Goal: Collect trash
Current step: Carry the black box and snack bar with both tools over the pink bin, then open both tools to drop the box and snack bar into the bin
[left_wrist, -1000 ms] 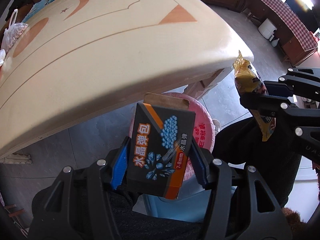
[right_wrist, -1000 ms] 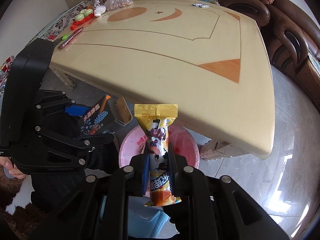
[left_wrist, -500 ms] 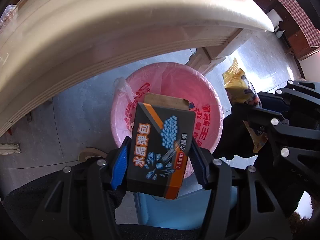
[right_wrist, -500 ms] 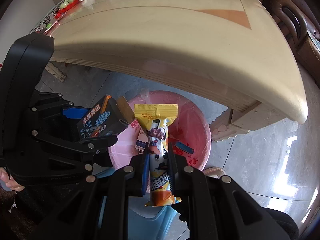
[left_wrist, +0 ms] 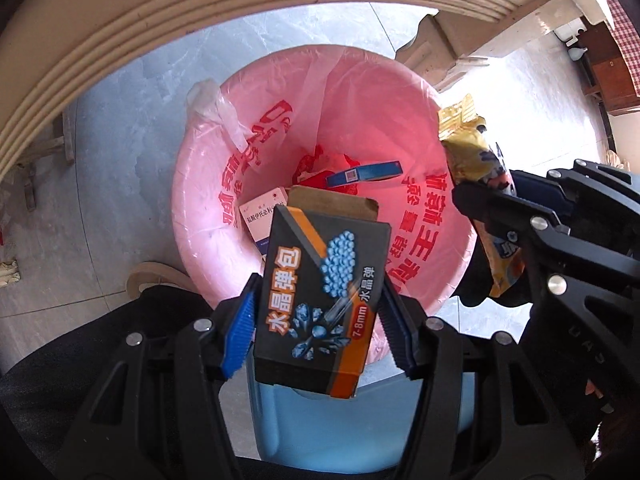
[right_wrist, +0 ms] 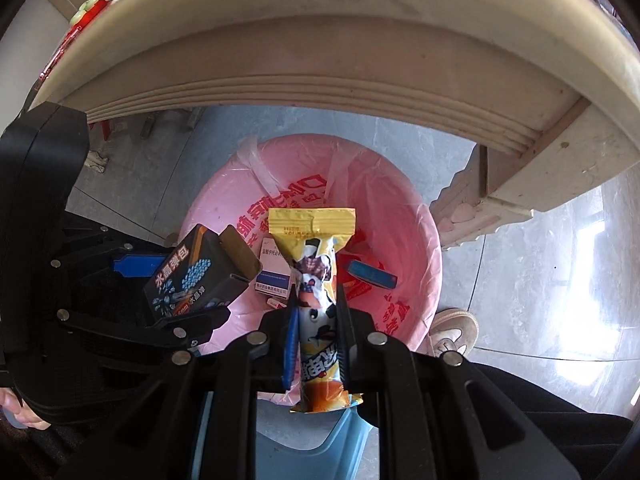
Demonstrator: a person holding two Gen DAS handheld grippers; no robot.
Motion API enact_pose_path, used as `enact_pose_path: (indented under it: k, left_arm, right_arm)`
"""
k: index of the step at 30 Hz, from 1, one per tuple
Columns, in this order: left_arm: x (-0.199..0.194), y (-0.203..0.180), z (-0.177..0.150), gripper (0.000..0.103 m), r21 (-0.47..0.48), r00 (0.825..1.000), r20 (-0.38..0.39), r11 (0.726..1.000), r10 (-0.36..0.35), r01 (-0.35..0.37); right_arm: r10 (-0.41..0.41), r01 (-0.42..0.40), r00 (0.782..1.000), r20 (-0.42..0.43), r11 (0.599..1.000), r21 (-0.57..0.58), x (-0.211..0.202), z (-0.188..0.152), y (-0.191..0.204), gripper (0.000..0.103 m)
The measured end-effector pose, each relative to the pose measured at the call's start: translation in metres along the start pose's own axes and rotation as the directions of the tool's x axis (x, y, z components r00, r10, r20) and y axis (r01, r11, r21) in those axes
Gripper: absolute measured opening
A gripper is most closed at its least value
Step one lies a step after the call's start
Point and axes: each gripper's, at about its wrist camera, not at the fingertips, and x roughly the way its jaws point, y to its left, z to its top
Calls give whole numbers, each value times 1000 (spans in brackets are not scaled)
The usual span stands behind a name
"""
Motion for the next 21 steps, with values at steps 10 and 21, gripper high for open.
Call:
enact_pose_path:
  k: [10,21]
  left_arm:
    - [36,17,14,56,-134,999,-43,991,-15,9]
    - [51,39,18,56,-250,995,-97,967,19,-43]
  right_arm:
    - [15,-12,997,-72,999,49,41,0,-21,16]
    - [22,-18,998,-57,997,70,53,6,-23,28]
